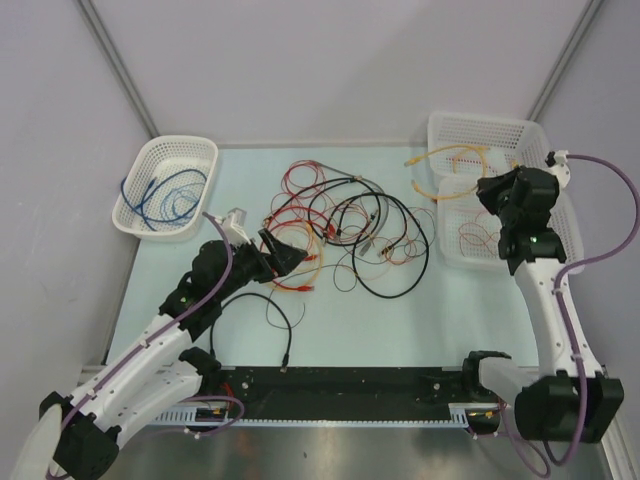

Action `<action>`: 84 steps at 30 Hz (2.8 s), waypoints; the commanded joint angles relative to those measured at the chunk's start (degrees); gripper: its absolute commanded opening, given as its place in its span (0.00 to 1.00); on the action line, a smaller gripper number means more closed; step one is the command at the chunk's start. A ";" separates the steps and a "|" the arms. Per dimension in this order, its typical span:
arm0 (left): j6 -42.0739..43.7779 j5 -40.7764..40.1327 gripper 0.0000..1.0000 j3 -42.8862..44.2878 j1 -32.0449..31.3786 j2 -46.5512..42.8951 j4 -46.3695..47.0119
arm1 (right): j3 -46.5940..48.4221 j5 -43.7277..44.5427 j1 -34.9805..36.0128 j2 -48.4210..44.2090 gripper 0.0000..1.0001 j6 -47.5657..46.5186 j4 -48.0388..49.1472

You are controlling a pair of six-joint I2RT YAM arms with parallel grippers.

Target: Untangle the cables

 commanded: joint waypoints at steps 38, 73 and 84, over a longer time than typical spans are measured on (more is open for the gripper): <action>5.19 -6.03 0.93 5.45 0.88 6.59 -5.56 | 14.72 0.45 15.97 13.20 0.87 2.34 20.03; 7.64 -12.01 0.60 14.24 15.29 44.03 -12.25 | -14.64 11.80 50.55 -4.22 0.77 -2.96 2.96; 11.51 -14.38 0.00 15.12 15.29 44.65 -13.48 | -15.78 11.27 49.67 -4.75 0.77 -2.26 3.14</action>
